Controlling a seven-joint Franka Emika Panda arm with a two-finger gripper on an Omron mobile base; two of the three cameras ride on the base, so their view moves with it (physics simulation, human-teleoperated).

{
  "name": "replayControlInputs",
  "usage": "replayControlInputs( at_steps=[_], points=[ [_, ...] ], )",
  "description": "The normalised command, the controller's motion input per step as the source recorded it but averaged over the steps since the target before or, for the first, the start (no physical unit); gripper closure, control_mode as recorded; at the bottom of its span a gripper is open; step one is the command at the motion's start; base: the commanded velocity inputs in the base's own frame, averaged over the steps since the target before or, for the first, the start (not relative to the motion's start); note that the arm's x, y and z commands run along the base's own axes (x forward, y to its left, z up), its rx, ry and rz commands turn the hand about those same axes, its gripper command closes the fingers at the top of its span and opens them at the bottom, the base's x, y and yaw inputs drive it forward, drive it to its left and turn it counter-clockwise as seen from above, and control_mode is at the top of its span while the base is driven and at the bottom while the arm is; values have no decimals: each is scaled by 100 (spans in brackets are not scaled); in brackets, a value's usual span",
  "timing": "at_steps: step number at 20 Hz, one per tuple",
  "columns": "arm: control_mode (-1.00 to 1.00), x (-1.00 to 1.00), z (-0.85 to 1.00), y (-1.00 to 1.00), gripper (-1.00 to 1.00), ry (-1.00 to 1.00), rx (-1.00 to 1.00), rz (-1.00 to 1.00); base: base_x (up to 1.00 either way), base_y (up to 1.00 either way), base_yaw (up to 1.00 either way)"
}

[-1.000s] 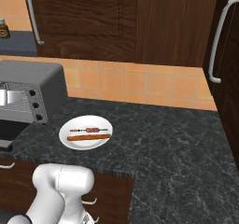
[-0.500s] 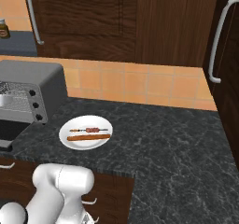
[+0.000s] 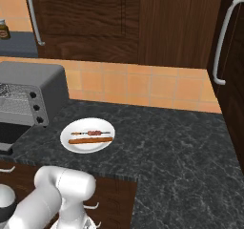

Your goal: Pick up the kebab skewer and baguette bread, and place them inside the toaster oven. Close the toaster oven door and start by setting the timer.

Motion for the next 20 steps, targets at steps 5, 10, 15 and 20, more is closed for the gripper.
replayControlInputs(
  at_steps=[5,10,15,20],
  points=[
    [-100,4,-19,30,-100,0,0,1,0,0,0],
    [-100,9,-15,11,-100,0,0,2,0,0,0],
    [-100,22,-10,8,-100,0,0,0,0,0,0],
    [-100,14,-16,14,-100,0,0,0,0,0,0]
  ],
)
